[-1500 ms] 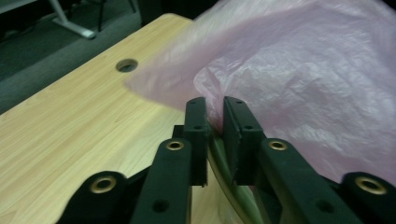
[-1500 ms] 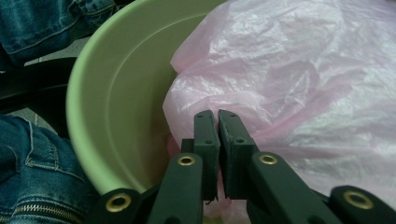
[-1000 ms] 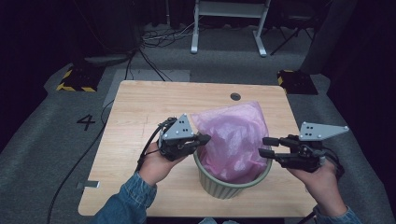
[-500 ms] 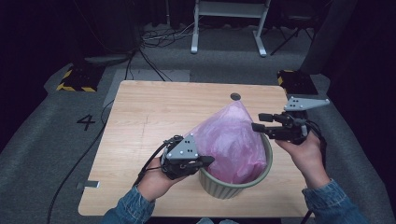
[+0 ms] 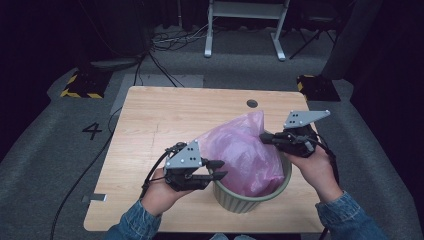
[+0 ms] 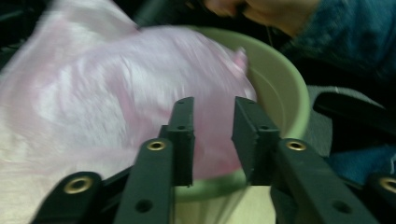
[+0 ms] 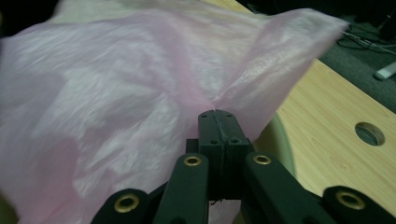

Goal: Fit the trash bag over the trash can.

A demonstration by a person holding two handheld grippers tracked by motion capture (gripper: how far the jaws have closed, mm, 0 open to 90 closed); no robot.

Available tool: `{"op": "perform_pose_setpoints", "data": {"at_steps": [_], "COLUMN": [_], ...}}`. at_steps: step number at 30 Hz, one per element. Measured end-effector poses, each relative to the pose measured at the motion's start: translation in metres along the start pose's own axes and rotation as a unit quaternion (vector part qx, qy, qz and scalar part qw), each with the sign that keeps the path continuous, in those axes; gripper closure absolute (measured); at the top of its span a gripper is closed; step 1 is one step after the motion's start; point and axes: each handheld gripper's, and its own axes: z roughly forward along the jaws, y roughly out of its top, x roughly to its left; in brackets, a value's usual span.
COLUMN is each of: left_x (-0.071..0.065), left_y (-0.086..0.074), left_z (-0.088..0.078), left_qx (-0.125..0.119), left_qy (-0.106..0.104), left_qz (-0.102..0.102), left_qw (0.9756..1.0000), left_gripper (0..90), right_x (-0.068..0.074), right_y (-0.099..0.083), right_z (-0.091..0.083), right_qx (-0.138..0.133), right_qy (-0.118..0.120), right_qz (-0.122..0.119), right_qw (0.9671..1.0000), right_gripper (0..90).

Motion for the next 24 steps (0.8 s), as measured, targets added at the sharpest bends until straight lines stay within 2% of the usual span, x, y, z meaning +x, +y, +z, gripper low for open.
{"op": "perform_pose_setpoints", "data": {"at_steps": [4, 8, 13, 17, 21, 24], "left_x": [0.009, 0.018, 0.021, 0.025, 0.038, 0.049], "left_y": [0.008, 0.017, 0.022, 0.02, 0.01, 0.004], "left_z": [-0.007, -0.011, -0.014, -0.008, -0.009, -0.01], "left_qx": [-0.018, -0.028, -0.043, -0.026, -0.023, -0.027], "left_qy": [0.028, 0.061, 0.072, 0.094, 0.101, 0.083], "left_qz": [-0.001, 0.003, 0.01, 0.011, -0.016, -0.042], "left_qw": [0.9994, 0.9978, 0.9964, 0.9952, 0.9945, 0.9953], "left_gripper": [62.8, 59.8, 59.3, 55.4, 53.7, 50.4], "right_x": [0.013, 0.028, 0.048, 0.06, 0.065, 0.065], "right_y": [-0.004, -0.007, -0.011, -0.013, -0.015, -0.017], "right_z": [-0.002, -0.004, -0.009, -0.012, -0.014, -0.018], "right_qx": [-0.005, -0.013, -0.023, -0.031, -0.033, -0.038], "right_qy": [0.016, 0.035, 0.048, 0.061, 0.065, 0.062], "right_qz": [-0.012, -0.031, -0.061, -0.076, -0.085, -0.083], "right_qw": [0.9998, 0.9988, 0.9967, 0.9947, 0.9937, 0.9939], "right_gripper": [89.6, 89.5, 89.2, 89.0, 88.8, 88.1]}}
